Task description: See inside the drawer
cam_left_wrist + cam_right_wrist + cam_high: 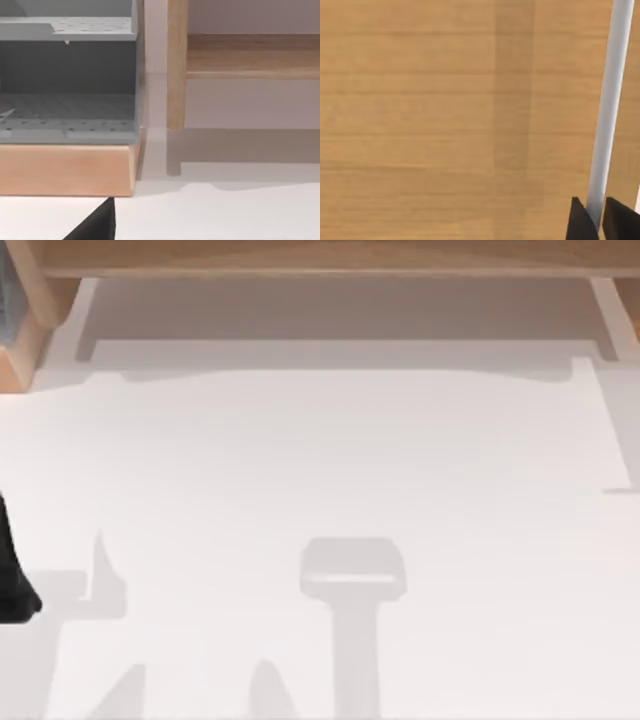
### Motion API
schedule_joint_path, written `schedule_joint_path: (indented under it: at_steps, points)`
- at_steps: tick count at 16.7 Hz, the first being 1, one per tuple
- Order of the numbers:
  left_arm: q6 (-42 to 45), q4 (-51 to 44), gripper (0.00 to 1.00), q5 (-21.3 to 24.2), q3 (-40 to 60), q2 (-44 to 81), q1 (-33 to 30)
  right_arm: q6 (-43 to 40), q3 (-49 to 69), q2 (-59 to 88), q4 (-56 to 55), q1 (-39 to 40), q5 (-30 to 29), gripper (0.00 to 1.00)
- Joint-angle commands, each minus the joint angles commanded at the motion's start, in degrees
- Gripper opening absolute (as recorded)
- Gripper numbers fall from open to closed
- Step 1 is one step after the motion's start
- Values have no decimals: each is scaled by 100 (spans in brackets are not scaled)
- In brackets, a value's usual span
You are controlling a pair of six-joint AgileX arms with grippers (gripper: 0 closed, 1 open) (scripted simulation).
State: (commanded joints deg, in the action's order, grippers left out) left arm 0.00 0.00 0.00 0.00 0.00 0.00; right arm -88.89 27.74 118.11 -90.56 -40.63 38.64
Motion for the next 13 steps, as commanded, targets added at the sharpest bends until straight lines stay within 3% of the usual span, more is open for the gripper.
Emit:
schedule_joint_path:
  at_steps: [8,13]
  points:
    - [0,0,100,0,0,0,0,0,0,0,0,0,0,98]
    - [0,0,100,0,0,0,0,0,0,0,0,0,0,100]
